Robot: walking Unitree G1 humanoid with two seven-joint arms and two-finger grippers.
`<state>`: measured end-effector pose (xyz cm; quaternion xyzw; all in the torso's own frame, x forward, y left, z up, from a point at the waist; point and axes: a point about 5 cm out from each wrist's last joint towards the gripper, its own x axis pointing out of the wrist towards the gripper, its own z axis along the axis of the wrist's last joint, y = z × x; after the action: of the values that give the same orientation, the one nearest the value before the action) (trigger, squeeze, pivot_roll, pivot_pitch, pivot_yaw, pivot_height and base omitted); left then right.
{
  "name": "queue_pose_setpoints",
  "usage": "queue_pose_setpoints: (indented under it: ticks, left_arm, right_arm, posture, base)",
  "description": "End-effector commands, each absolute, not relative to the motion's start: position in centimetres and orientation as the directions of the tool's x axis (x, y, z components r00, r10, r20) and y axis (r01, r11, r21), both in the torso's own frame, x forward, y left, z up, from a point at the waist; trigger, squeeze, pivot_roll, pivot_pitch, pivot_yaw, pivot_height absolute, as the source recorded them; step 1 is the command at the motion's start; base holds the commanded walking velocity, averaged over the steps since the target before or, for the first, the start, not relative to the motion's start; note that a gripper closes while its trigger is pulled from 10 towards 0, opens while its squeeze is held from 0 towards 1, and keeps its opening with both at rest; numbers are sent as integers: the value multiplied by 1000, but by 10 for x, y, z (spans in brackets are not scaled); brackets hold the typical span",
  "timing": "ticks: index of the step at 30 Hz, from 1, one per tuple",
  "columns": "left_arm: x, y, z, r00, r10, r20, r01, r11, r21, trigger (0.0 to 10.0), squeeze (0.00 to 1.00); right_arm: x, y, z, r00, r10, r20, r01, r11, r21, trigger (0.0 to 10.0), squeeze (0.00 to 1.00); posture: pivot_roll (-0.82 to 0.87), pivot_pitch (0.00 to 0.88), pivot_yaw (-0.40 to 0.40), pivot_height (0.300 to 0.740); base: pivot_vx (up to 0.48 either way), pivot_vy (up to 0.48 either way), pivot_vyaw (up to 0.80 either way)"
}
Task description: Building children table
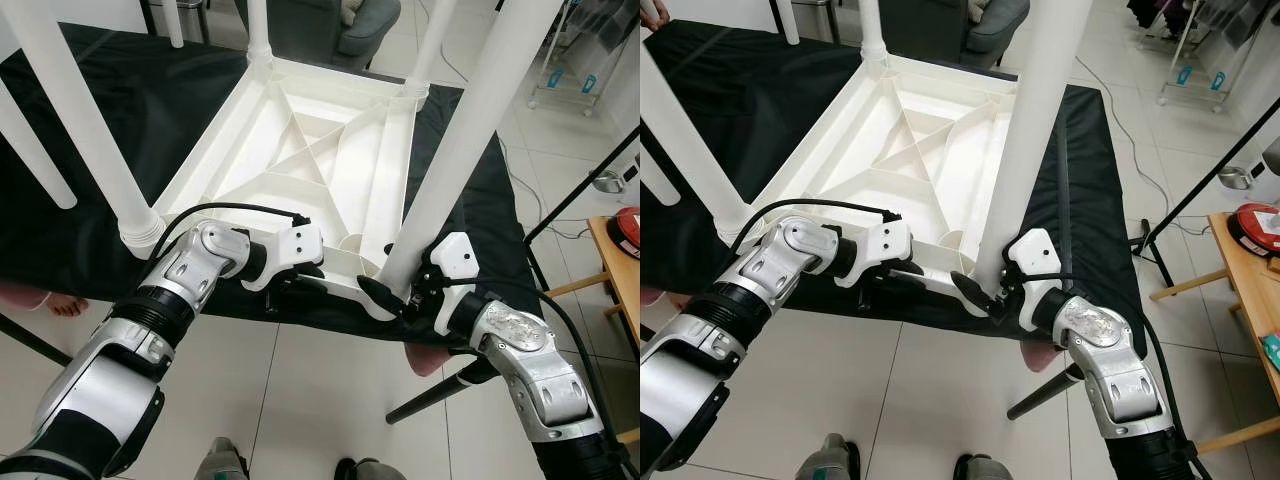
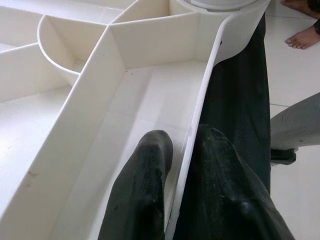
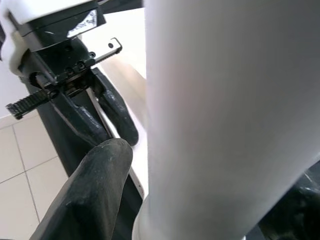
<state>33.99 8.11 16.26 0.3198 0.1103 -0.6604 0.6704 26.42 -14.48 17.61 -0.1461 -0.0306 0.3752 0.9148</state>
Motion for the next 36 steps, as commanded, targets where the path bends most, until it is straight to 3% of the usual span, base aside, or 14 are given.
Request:
queue_pose_setpoints:
  ticks: [1,12,17,25,26,29,30,36]
  left_arm:
    - [333,79,158,-21,-825,-565,963,-169,211,0,0]
    - [332,78,160,-43,-838,-544,955,-193,223,0,0]
    - [316,71,162,-129,-821,-555,904,-328,275,0,0]
    - [313,66,165,-140,-830,-540,895,-339,290,0,0]
    - [313,66,165,-139,-833,-535,895,-337,293,0,0]
    - [313,65,166,-132,-839,-528,895,-330,300,0,0]
    - [315,65,167,-125,-843,-523,895,-323,307,0,0]
    - [314,65,168,-119,-847,-517,896,-316,312,0,0]
  right_arm:
    - [262,-144,175,710,702,-59,-686,670,-284,10000,0]
    - [261,-143,176,703,709,-63,-694,662,-284,10000,0]
    - [261,-151,189,583,807,-92,-797,547,-254,10000,0]
    - [274,-144,186,511,850,-129,-847,472,-244,10000,0]
    - [278,-140,185,495,858,-137,-857,456,-242,7686,0]
    - [279,-136,183,475,868,-144,-869,436,-236,7686,0]
    - [278,-131,177,444,883,-154,-887,409,-214,0,0]
    - [276,-130,173,439,885,-156,-893,410,-187,0,0]
  posture:
    - [137,145,-32,740]
    - [135,143,-39,740]
    - [133,138,-42,740]
    - [142,135,-47,740]
    - [142,135,-47,740]
    - [147,134,-52,740]
    - [147,134,-52,740]
    - [148,137,-53,740]
  base:
    - [0,0,0]
    - [0,0,0]
    - [0,0,0]
    - [0,0,0]
    - [0,0,0]
    - [0,0,0]
    - [0,0,0]
    - [0,0,0]
